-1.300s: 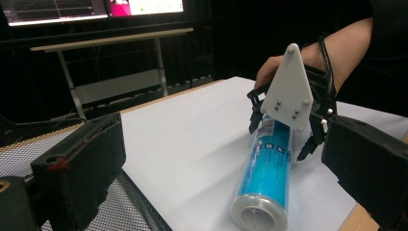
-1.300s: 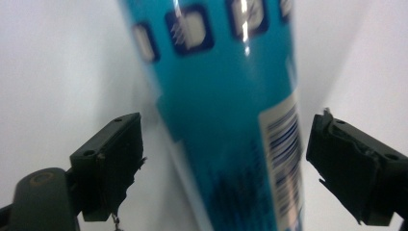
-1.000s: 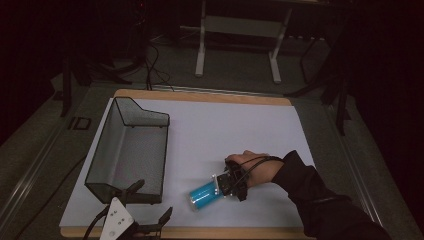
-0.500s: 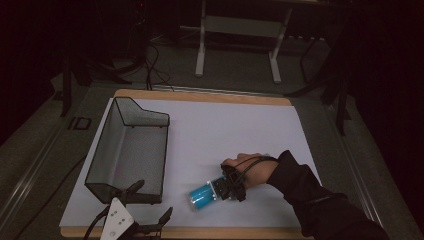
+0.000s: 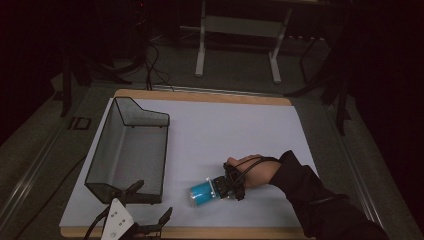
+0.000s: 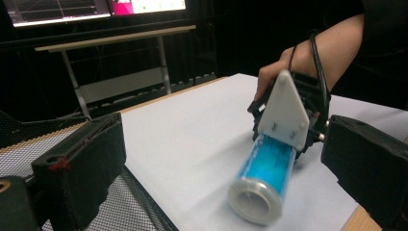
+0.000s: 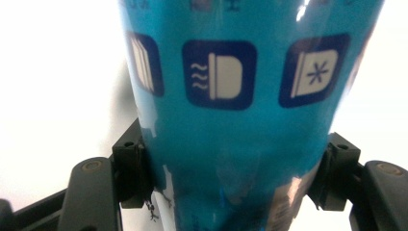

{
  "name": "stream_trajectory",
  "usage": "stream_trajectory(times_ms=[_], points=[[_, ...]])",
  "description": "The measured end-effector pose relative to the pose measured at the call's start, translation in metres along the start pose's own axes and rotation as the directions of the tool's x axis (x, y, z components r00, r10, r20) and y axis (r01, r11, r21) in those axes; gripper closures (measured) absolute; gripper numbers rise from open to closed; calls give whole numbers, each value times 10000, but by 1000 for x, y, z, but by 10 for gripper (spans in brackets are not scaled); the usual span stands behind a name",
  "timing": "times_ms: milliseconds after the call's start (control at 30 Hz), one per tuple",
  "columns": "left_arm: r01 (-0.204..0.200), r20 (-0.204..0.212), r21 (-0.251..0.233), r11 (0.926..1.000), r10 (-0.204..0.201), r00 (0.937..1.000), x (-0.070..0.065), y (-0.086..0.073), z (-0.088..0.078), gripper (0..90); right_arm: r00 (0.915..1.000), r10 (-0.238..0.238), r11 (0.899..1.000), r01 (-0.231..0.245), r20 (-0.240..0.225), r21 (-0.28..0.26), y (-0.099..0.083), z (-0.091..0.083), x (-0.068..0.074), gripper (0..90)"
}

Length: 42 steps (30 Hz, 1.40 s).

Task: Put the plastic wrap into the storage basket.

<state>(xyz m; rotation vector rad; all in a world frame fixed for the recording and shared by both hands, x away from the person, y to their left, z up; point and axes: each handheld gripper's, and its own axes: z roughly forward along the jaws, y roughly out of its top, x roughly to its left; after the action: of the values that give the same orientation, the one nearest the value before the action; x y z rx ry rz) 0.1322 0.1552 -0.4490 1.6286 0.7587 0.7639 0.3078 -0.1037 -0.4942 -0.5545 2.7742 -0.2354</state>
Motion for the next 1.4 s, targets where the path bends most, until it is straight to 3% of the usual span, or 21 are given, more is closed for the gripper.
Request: stream_trajectory(times_ms=[200,300,333,367,400,500,533,567,600,767,800,833,867,900,967,1067,1133,1267,1300,1333,1400], points=[[-6,-10,19,10000,6,10000,0,0,1,21,9909,1338,9832,-1310,136,-1271,-12,-19,-10,319],[-32,-12,-1,10000,32,10000,-1,0,0,21,9787,2053,9566,-1997,45,-2123,-20,-28,-17,319],[-32,-12,-1,10000,32,10000,-1,0,0,21,9787,2053,9566,-1997,45,-2123,-20,-28,-17,319],[-21,-30,2,10000,21,10000,0,0,0,21,9722,2343,9422,-2283,-51,-2451,-23,-32,-19,319],[-14,-24,5,10000,14,10000,0,0,0,21,9601,2798,9130,-2649,36,-3103,-30,-38,-22,319],[14,2,13,10000,-14,10000,0,0,1,21,9364,3506,8541,-3267,-159,-4046,-41,-48,-29,319],[14,2,13,10000,-14,10000,0,0,1,21,9364,3506,8541,-3267,-159,-4046,-41,-48,-29,319],[-16,-1,-2,10000,16,10000,0,0,1,21,9311,3640,8416,-3401,-245,-4196,-44,-51,-31,320],[-13,-12,-16,10000,13,10000,-1,0,1,21,9117,4092,7978,-3771,-370,-4705,-52,-58,-36,320],[-1,-3,-9,10000,1,10000,0,0,1,21,8719,4854,7076,-4356,-654,-5563,-63,-71,-44,320],[-2,-5,-7,10000,2,10000,0,0,1,21,8689,4897,6967,-4402,-729,-5665,-65,-73,-46,320],[13,0,-25,10000,-13,10000,-1,0,1,21,8561,5104,6664,-4533,-809,-5920,-68,-77,-48,320],[-16,-3,2,10000,16,10000,0,0,1,21,8561,5104,6664,-4533,-809,-5920,-68,-77,-48,320],[-17,0,7,10000,17,10000,0,0,1,21,8515,5163,6554,-4613,-911,-5981,-70,-79,-48,320],[4,0,3,10000,-4,10000,0,0,1,21,8320,5419,6054,-4847,-1191,-6313,-73,-84,-51,320],[12,8,-19,10000,-12,10000,-1,0,1,21,8130,5650,5534,-4998,-1406,-6663,-75,-88,-53,320],[-14,-2,-32,10000,14,10000,-1,0,0,21,7969,5861,5057,-5007,-1460,-7026,-76,-95,-55,320],[-5,-27,-62,10000,5,10000,-1,0,0,21,7696,6114,3863,-4935,-1843,-7792,-79,-109,-59,320],[-19,-32,-65,10000,19,10000,0,0,0,21,7667,6122,3687,-4932,-1935,-7879,-80,-112,-60,320],[-16,-25,-65,10000,16,10000,0,0,0,21,7589,6176,3365,-4921,-2063,-8029,-80,-115,-62,320],[-33,-23,-62,10000,33,10000,0,0,0,21,7529,6200,3005,-4877,-2207,-8197,-81,-120,-64,320]])
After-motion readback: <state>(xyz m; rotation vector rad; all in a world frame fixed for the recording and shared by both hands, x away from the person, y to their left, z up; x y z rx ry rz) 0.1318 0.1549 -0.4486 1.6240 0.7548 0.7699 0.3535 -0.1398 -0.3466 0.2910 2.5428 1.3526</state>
